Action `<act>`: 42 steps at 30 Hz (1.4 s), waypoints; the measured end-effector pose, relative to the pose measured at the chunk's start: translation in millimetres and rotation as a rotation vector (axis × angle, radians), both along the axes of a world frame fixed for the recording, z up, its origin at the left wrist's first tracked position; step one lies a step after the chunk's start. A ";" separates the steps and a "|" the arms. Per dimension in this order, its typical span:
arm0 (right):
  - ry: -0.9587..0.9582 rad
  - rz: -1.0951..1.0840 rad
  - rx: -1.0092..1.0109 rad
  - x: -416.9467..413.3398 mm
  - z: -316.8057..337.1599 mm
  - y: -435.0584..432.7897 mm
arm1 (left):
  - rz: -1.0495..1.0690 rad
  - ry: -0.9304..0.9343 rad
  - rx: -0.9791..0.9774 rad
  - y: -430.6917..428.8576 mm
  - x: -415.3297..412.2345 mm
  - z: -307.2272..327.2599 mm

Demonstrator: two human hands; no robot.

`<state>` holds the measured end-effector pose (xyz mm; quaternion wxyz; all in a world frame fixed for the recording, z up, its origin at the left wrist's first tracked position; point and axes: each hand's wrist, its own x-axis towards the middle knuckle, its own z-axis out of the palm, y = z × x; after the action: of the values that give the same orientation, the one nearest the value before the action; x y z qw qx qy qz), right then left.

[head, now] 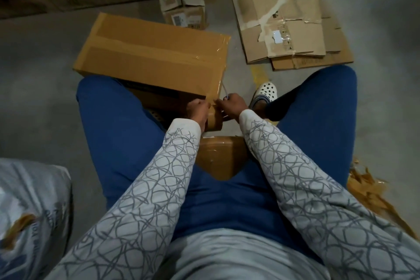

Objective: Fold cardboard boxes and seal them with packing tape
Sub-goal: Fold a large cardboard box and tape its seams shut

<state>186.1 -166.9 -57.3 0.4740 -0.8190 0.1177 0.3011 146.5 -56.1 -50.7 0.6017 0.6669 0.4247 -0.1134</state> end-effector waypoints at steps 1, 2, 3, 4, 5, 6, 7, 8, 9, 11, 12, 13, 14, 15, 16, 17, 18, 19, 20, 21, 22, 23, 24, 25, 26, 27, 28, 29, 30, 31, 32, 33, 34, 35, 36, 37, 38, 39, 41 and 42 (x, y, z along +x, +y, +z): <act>0.004 -0.034 0.021 -2.2 0.9 0.0 | -0.012 -0.016 -0.031 -0.5 0.9 0.5; -0.003 -0.069 0.035 -2.8 0.5 -0.4 | -0.024 -0.035 -0.063 -0.5 2.3 0.5; -0.014 -0.099 0.048 -2.9 1.8 -1.5 | -0.030 -0.053 -0.097 -0.1 3.6 0.5; -0.028 -0.121 0.056 -1.6 2.2 -3.0 | -0.024 -0.070 -0.137 0.2 5.3 0.7; -0.046 -0.140 0.059 0.5 3.8 -4.7 | -0.015 -0.081 -0.178 0.1 6.3 2.8; -0.063 -0.154 0.063 2.8 5.4 -6.3 | -0.007 -0.091 -0.215 -0.7 7.2 5.2; -0.080 -0.162 0.064 5.4 6.7 -8.0 | -0.005 -0.106 -0.239 -1.3 8.2 6.6; -0.096 -0.171 0.065 7.8 7.9 -9.3 | 0.001 -0.127 -0.260 -1.9 8.9 8.4; -0.114 -0.167 0.061 10.0 8.5 -10.4 | 0.006 -0.145 -0.279 -2.0 9.9 9.2; -0.143 -0.134 0.046 13.2 9.0 -11.3 | 0.010 -0.160 -0.285 -0.1 12.0 9.2; -0.160 -0.109 0.029 13.8 9.3 -11.5 | 0.012 -0.166 -0.281 1.9 13.7 7.4; -0.175 -0.079 0.005 14.9 10.0 -11.6 | 0.017 -0.170 -0.275 4.8 15.5 4.9; -0.184 -0.046 -0.022 15.4 11.7 -11.5 | 0.031 -0.171 -0.271 7.7 17.0 2.2; -0.193 -0.014 -0.046 16.5 12.6 -11.5 | 0.056 -0.169 -0.275 10.7 18.2 0.4; -0.199 0.013 -0.070 17.2 14.5 -11.3 | 0.089 -0.165 -0.283 12.9 19.5 -1.4; -0.206 0.039 -0.088 17.9 16.2 -11.7 | 0.121 -0.163 -0.290 14.6 20.6 -2.6; -0.213 0.058 -0.096 17.5 18.9 -11.8 | 0.146 -0.165 -0.292 15.7 21.8 -4.0; -0.222 0.074 -0.097 17.6 20.9 -11.7 | 0.161 -0.176 -0.297 15.9 23.0 -5.6; -0.223 0.084 -0.096 17.9 22.3 -11.6 | 0.174 -0.191 -0.304 15.4 23.9 -6.6; -0.219 0.091 -0.094 18.5 21.6 -12.0 | 0.179 -0.211 -0.309 14.3 24.5 -7.2; -0.215 0.092 -0.087 19.3 20.7 -12.4 | 0.175 -0.231 -0.304 13.0 25.0 -8.5; -0.216 0.091 -0.089 19.9 19.7 -13.1 | 0.164 -0.250 -0.291 12.1 25.4 -9.3; -0.223 0.086 -0.089 20.5 19.2 -13.5 | 0.149 -0.266 -0.273 11.1 25.7 -9.0; -0.224 0.078 -0.082 21.2 18.4 -13.4 | 0.126 -0.281 -0.247 10.7 26.2 -8.2; -0.223 0.056 -0.068 20.6 19.2 -12.5 | 0.095 -0.295 -0.213 10.4 26.8 -8.2; -0.233 0.029 -0.083 19.9 19.1 -11.2 | 0.056 -0.313 -0.175 10.5 27.4 -8.9; -0.260 -0.003 -0.123 19.5 19.4 -10.4 | 0.013 -0.331 -0.136 10.6 27.6 -9.4; -0.295 -0.033 -0.188 21.3 19.1 -10.6 | -0.027 -0.345 -0.101 10.3 27.2 -10.0; -0.338 -0.034 -0.258 23.6 17.3 -12.7 | -0.058 -0.351 -0.075 10.0 26.5 -10.9; -0.359 -0.026 -0.314 25.6 15.9 -16.1 | -0.078 -0.354 -0.063 9.4 25.6 -11.5; -0.369 -0.010 -0.356 27.2 14.7 -20.2 | -0.087 -0.357 -0.060 9.1 25.2 -12.1; -0.366 0.008 -0.378 28.4 14.2 -24.5 | -0.092 -0.361 -0.058 9.1 25.2 -12.5; -0.369 0.028 -0.389 29.4 12.0 -28.1 | -0.095 -0.366 -0.052 9.1 25.8 -13.2; -0.382 0.061 -0.384 29.3 10.6 -30.6 | -0.097 -0.370 -0.045 9.6 26.7 -14.4; -0.409 0.108 -0.382 28.5 10.0 -31.7 | -0.097 -0.373 -0.042 10.0 27.6 -15.5; -0.442 0.151 -0.378 27.3 10.2 -31.1 | -0.096 -0.377 -0.043 10.4 28.0 -15.9; -0.467 0.181 -0.372 25.9 11.5 -30.0 | -0.093 -0.379 -0.047 10.5 28.2 -15.5; -0.485 0.195 -0.358 25.0 12.4 -28.5 | -0.088 -0.379 -0.052 10.4 28.5 -14.8; -0.512 0.200 -0.328 23.3 13.3 -26.7 | -0.070 -0.371 -0.065 9.9 29.3 -14.4; -0.518 0.195 -0.319 22.1 14.4 -26.4 | -0.062 -0.364 -0.070 9.4 29.6 -14.2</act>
<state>208.2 -193.2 -42.9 0.3229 -0.9398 -0.0400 0.1044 176.1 -46.7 -65.0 0.6875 0.6679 0.2840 -0.0241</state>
